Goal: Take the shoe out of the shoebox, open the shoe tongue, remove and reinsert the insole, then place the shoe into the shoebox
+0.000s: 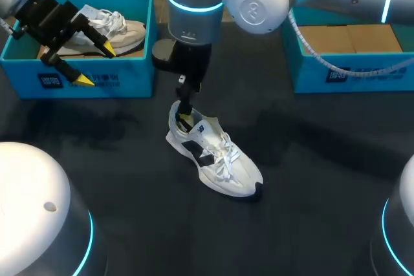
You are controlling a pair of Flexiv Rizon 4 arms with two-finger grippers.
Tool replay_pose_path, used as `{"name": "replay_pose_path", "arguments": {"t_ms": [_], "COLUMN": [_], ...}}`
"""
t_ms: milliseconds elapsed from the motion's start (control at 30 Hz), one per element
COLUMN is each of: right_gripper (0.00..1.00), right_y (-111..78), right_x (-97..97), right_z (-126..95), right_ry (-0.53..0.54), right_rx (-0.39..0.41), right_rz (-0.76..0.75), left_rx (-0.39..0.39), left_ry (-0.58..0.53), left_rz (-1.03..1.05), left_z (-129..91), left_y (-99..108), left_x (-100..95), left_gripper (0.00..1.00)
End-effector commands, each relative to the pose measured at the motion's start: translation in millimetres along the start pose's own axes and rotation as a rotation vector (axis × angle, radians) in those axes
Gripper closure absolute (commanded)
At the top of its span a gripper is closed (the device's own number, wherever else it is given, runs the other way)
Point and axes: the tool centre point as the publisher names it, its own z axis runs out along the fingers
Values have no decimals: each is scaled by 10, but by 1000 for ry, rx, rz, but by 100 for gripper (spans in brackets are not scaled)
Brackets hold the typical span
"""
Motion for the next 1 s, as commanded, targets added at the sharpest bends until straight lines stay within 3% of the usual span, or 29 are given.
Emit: {"name": "replay_pose_path", "arguments": {"t_ms": [33, 467, 1000], "right_gripper": [0, 0, 0], "right_y": [121, 295, 390], "right_x": [-87, -288, -517], "right_z": [-16, 157, 580], "right_ry": [-67, -120, -113], "right_rx": [98, 112, 118], "right_rz": [-232, -597, -731], "left_rx": [-2, -2, -2], "left_ry": [3, 3, 3], "left_rz": [0, 0, 0], "left_z": [-5, -5, -5], "left_y": [2, 2, 2], "left_x": [-5, -5, -5], "left_gripper": [0, 0, 0]}}
